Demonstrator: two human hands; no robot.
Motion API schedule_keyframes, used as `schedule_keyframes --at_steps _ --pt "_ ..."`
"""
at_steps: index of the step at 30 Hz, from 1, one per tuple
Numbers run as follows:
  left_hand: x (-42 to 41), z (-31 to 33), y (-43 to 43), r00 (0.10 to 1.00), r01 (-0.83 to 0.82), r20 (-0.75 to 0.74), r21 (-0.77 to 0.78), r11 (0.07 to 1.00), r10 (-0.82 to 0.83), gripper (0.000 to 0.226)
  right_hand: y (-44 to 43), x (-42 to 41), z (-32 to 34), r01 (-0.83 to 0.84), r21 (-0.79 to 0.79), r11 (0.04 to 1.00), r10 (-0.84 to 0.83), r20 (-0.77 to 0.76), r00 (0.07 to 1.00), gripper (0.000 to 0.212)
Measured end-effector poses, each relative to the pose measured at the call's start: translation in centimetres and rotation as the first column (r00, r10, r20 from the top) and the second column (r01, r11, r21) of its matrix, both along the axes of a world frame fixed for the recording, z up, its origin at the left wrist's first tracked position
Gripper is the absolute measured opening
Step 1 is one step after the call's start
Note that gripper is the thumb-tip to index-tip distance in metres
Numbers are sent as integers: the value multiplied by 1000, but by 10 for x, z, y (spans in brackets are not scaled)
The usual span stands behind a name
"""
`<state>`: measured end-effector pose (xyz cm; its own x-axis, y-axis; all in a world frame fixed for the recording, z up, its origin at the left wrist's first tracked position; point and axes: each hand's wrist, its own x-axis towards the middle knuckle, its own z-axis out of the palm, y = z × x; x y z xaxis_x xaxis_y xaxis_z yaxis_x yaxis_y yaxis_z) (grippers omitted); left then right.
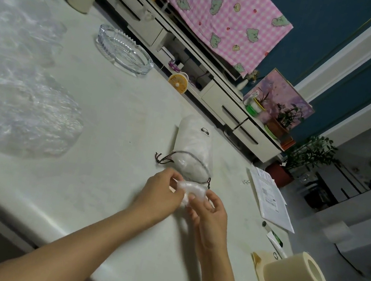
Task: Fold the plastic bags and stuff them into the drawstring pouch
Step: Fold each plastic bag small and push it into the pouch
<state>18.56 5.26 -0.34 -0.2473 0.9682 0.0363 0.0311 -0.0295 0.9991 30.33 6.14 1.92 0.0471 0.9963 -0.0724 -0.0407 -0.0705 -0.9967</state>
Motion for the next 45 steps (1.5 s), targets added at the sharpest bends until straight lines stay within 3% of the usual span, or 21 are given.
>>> schedule_keyframes --at_steps 3,5,8,12,14,18,22,25,28,33,40,45 --pt "-8 5 8 930 -144 -298 241 960 214 26 21 0 1 74 97 992 -83 86 993 24" --pt "-16 11 21 824 -105 -496 340 934 274 35 34 -1 1 73 158 985 -97 151 984 16" --pt "-26 15 46 630 1 -741 299 954 231 50 44 -4 -3 44 218 975 -92 217 972 13" --pt "-32 8 77 449 97 -887 170 981 109 60 53 -7 -13 -11 313 950 -85 292 953 20" --pt "-35 2 84 464 108 -881 158 982 91 61 54 -10 -15 -37 359 932 -88 323 942 27" --pt "-32 -7 92 601 125 -791 235 964 115 50 58 -8 -21 -58 469 881 -173 434 884 31" --pt "-36 -13 89 728 90 -640 444 892 245 31 59 -2 -23 -57 662 747 -402 517 756 22" --pt "-35 -13 78 803 156 -554 550 821 218 39 57 1 -24 -99 689 718 -423 545 724 17" --pt "-28 -8 70 839 231 -525 581 780 142 34 56 1 -22 -127 681 721 -383 544 746 37" --pt "-21 -8 68 858 205 -490 599 774 152 12 60 6 -17 -44 610 791 -386 554 738 51" --pt "6 -9 56 774 348 -613 621 702 159 13 64 5 -23 298 504 811 -554 497 667 32" --pt "4 -16 57 674 322 -708 539 778 211 13 65 9 -13 119 370 921 -318 539 780 35"
